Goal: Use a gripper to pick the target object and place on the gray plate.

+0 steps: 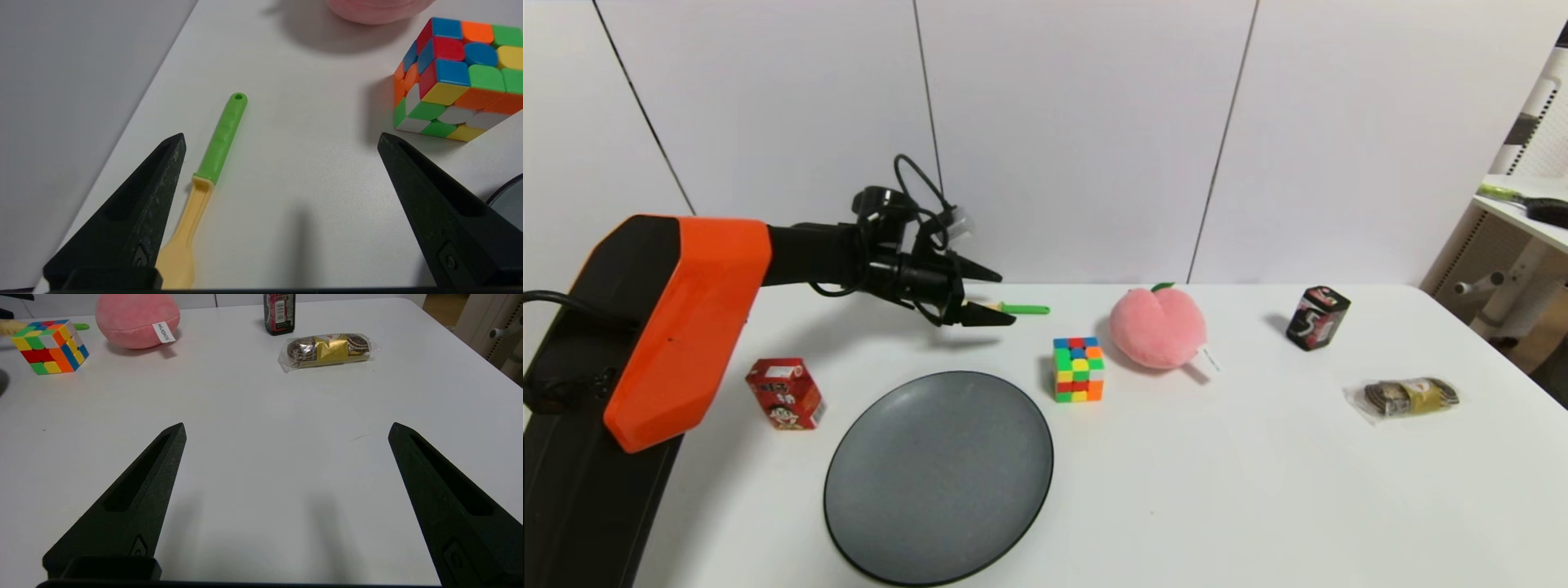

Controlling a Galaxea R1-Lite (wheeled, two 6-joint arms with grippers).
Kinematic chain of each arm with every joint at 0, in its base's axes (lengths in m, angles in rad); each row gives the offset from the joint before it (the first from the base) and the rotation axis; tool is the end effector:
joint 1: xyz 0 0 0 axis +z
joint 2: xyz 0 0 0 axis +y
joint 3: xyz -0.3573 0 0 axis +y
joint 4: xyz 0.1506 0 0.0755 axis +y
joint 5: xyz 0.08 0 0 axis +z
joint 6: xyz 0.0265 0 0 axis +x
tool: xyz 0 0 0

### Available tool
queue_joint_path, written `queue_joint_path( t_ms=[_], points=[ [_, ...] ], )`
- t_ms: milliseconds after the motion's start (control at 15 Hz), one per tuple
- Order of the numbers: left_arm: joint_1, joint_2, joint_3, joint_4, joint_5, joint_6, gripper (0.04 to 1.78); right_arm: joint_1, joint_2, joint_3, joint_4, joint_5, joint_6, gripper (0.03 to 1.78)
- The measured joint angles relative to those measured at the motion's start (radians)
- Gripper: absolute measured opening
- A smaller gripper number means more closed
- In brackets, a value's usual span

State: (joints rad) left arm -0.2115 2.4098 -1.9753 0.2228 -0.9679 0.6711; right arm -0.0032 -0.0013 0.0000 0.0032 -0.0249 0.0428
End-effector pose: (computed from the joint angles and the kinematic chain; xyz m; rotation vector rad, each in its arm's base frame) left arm 0.4935 -0.1283 0.1858 0.3163 0.2373 -1.2864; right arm -0.1003 -0.0003 0.0750 0.0428 0.0013 -0.0281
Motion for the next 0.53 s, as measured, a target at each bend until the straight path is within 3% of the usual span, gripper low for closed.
queue_joint_path(
  t_ms=[267, 533],
  points=[
    [0.003, 0.042, 0.000, -0.030, -0.031, -0.030, 1.69, 0.000, 0.000, 0.000, 0.000, 0.000, 0.000, 1.71],
    [0.007, 0.060, -0.001, -0.159, -0.026, -0.105, 1.69, 0.000, 0.000, 0.000, 0.000, 0.000, 0.000, 1.71]
  ],
)
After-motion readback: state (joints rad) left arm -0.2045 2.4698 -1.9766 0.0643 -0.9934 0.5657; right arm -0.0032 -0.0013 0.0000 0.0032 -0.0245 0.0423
